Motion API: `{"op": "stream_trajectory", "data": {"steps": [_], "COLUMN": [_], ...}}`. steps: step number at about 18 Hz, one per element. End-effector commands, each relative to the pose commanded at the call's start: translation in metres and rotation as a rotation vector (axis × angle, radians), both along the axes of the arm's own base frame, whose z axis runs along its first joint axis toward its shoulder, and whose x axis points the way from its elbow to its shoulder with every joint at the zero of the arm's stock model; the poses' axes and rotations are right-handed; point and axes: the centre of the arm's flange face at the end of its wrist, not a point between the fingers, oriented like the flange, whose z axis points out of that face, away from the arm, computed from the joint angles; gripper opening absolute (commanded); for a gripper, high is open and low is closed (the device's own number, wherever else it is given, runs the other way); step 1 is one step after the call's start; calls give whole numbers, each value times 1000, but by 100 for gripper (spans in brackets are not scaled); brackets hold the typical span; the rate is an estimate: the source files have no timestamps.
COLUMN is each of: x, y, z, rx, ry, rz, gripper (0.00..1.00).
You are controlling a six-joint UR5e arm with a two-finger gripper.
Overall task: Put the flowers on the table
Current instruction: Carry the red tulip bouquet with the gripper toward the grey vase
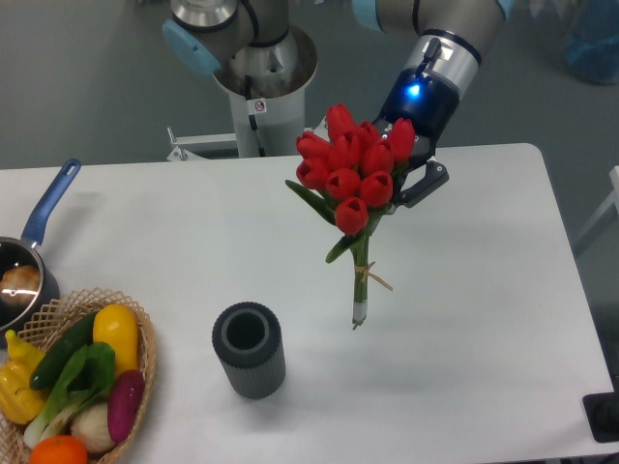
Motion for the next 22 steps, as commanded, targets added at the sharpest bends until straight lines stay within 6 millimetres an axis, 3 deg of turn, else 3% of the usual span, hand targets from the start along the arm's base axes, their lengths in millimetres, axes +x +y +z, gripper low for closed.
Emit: {"op": "stream_trajectory", "data": {"steps": [7,15,19,22], "x": [7,16,31,32], "y": [-1,-7,10,10], "z": [5,19,16,12], "rx": [-30,-256,-397,-463], "ry": [19,112,191,225], "rz": [12,96,94,110], "gripper": [38,39,39,39]}}
